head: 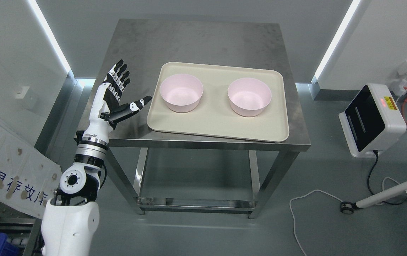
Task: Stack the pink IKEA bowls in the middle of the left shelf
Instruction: 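Reach the left hand toward the pink bowl nearer the left arm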
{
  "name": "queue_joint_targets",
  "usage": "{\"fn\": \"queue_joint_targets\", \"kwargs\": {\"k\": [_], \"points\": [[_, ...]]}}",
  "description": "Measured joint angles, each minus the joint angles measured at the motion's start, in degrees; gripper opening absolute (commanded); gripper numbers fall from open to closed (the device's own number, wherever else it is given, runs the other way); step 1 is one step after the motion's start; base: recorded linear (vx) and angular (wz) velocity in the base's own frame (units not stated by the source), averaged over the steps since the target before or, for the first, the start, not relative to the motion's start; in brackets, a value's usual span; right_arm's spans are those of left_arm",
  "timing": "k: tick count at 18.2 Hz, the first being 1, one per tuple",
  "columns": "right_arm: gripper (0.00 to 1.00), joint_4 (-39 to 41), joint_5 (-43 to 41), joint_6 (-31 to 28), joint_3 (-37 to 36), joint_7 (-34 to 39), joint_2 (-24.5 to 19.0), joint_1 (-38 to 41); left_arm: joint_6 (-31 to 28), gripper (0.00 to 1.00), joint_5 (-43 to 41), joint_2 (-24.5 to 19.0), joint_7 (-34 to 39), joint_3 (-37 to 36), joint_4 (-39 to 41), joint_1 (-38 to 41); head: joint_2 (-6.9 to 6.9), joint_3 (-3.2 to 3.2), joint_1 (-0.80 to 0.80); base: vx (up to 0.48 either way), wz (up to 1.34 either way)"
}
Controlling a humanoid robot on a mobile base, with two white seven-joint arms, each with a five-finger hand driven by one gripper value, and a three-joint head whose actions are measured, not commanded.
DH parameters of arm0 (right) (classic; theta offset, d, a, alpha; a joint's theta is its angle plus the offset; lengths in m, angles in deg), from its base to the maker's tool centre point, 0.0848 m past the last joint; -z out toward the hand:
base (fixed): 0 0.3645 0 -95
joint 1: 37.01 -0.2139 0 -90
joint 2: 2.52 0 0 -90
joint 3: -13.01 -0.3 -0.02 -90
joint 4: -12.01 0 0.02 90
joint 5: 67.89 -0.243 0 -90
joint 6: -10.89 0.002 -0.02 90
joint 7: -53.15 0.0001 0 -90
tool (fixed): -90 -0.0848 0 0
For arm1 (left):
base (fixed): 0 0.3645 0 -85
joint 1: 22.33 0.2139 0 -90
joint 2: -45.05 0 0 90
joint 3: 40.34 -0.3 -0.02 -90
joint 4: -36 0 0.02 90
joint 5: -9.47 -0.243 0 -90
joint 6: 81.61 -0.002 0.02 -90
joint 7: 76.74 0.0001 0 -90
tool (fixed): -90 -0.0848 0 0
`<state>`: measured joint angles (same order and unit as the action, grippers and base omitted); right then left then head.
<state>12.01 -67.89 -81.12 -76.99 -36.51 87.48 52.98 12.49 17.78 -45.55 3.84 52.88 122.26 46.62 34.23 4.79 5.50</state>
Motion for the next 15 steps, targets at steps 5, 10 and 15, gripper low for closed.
{"fn": "queue_joint_targets", "kwargs": {"k": [5,10,15], "points": [[1.0,0.0,0.0,0.03,0.0,0.0,0.0,0.0,-0.08,1.0,-1.07,-0.28,-0.24,-1.06,-0.06,-1.85,0.0,0.0,0.0,0.0,0.0],[1.0,0.0,1.97,0.04,0.0,0.0,0.0,0.0,1.49,1.0,-5.45,-0.92,-1.91,-1.86,-1.04,-4.75,0.0,0.0,0.0,0.0,0.0],[1.0,0.0,0.75,0.06,0.0,0.0,0.0,0.0,8.27,1.0,-13.08,-2.25,-9.63,-3.26,-2.24,-6.31,0.0,0.0,0.0,0.0,0.0]]}}
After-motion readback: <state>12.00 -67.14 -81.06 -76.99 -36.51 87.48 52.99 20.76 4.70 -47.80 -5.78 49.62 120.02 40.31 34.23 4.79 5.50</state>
